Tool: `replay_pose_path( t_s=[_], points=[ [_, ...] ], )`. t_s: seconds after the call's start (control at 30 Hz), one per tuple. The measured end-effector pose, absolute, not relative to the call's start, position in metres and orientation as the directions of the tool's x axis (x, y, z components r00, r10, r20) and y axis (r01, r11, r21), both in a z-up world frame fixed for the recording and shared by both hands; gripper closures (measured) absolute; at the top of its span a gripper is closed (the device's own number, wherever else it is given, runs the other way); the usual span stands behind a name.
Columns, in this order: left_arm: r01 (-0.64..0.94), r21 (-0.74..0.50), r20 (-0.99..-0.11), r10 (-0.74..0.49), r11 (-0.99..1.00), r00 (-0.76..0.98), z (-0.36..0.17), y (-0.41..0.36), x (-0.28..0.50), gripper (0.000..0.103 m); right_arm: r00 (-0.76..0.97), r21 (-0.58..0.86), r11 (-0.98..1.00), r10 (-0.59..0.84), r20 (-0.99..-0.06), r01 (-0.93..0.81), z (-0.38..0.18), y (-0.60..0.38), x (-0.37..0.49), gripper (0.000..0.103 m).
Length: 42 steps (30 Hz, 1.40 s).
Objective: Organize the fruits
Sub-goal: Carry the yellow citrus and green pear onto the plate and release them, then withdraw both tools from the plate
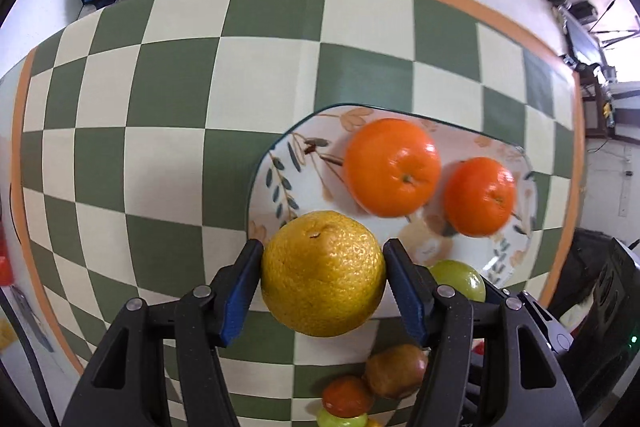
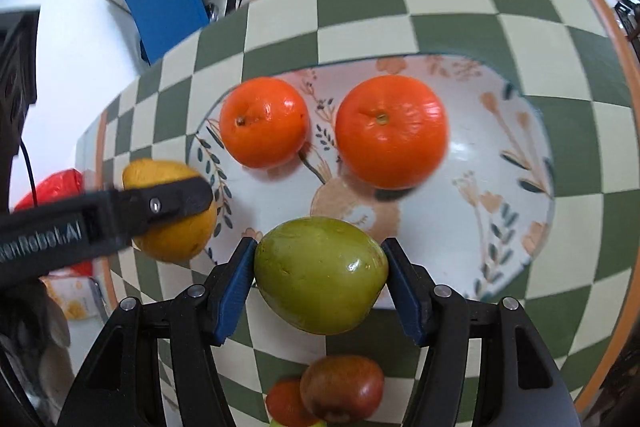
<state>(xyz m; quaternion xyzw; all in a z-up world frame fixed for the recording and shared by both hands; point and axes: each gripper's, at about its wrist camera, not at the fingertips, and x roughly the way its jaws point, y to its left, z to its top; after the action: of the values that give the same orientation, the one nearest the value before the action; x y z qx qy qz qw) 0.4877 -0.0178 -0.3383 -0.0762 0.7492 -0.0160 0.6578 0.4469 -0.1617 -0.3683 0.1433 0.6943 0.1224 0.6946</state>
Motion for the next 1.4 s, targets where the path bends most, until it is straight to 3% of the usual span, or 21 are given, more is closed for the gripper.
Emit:
replay_pose_path(
  t_s=[0.1, 0.17, 0.2, 0.23, 0.27, 0.3, 0.67, 0.87, 1.4],
  points=[
    [-0.091, -0.111, -0.982, -0.123, 0.990, -0.141, -0.346, -0.016, 0.491, 0.043, -0.022, 0.391, 0.919, 0.392, -0.920, 0.047, -0.380, -0.162, 0.450, 0.036],
    [-0.088, -0.105, -0.984, -0.116, 0.991, -0.134, -0.347, -0.013, 0.492, 0.041, -0.031, 0.399, 0.916, 0.400, -0.916, 0.049, -0.383, -0.163, 0.449, 0.021],
    [-0.090, -0.108, -0.985, -0.119, 0.990, -0.123, -0.346, -0.012, 0.492, 0.033, -0.022, 0.385, 0.922, 0.387, -0.922, 0.045, -0.382, -0.163, 0.449, 0.013],
    [-0.095, -0.113, -0.986, -0.123, 0.989, -0.114, -0.344, -0.010, 0.492, 0.025, -0.016, 0.376, 0.926, 0.377, -0.926, 0.040, -0.380, -0.164, 0.448, 0.013],
    [-0.100, -0.116, -0.986, -0.127, 0.988, -0.104, -0.342, -0.008, 0.492, 0.011, -0.011, 0.367, 0.929, 0.368, -0.930, 0.036, -0.378, -0.165, 0.447, 0.013],
    [-0.102, -0.118, -0.987, -0.128, 0.988, -0.097, -0.341, -0.007, 0.493, 0.008, -0.006, 0.358, 0.933, 0.358, -0.934, 0.038, -0.376, -0.167, 0.446, 0.012],
    [-0.073, -0.034, -0.998, -0.037, 0.997, -0.051, -0.328, -0.008, 0.472, 0.008, 0.035, 0.174, 0.985, 0.174, -0.984, 0.002, -0.356, -0.182, 0.442, 0.010],
    [-0.082, -0.015, -1.000, -0.015, 0.996, 0.003, -0.315, -0.011, 0.448, 0.008, 0.066, 0.141, 0.990, 0.142, -0.988, -0.021, -0.341, -0.186, 0.433, 0.010],
    [-0.046, 0.003, -0.961, 0.016, 0.999, 0.277, -0.213, -0.020, 0.374, 0.008, 0.281, 0.094, 0.995, 0.100, -0.954, -0.037, -0.244, -0.201, 0.371, 0.010]
  ],
)
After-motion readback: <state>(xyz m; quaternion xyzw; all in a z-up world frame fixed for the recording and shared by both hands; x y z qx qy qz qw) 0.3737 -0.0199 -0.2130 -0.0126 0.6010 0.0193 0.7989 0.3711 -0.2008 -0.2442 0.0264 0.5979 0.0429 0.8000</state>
